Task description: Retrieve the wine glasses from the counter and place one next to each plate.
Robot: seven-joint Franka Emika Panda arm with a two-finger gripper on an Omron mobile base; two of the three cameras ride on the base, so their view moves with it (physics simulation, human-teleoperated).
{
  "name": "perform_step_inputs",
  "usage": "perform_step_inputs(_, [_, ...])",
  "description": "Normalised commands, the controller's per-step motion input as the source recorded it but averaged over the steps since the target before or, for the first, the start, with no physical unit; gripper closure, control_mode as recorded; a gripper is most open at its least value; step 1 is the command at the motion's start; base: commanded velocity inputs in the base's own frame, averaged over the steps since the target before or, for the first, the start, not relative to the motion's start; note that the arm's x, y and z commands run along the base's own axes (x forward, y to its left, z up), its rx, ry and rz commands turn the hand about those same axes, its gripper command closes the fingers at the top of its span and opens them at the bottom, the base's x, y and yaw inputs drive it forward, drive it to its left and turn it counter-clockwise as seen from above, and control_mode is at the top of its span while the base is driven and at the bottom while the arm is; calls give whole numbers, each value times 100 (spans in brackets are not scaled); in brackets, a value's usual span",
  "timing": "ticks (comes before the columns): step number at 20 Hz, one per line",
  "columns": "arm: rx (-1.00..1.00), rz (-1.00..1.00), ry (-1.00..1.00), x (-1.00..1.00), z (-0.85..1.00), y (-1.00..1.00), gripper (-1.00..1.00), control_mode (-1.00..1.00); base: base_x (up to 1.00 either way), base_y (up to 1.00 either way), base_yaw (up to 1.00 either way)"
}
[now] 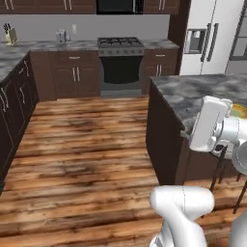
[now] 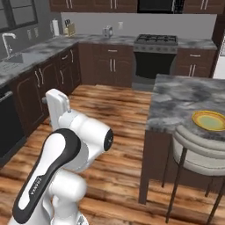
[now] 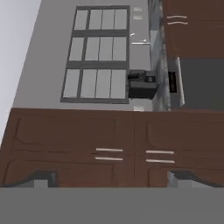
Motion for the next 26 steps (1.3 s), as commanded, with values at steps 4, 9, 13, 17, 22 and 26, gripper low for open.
perform_step_inputs(4, [0, 0, 0, 0, 0, 0, -100, 100, 96, 100, -41])
perform_step_inputs(9, [0, 0, 0, 0, 0, 0, -100, 100, 100, 100, -31])
perform_step_inputs(13, [0, 0, 0, 0, 0, 0, -100, 100, 100, 91, 10])
perform_step_inputs(17, [0, 0, 0, 0, 0, 0, -100, 100, 100, 74, 23])
perform_step_inputs(22, [0, 0, 0, 0, 0, 0, -100, 100, 100, 4, 16])
perform_step_inputs(26, [0, 0, 0, 0, 0, 0, -100, 100, 100, 1, 2])
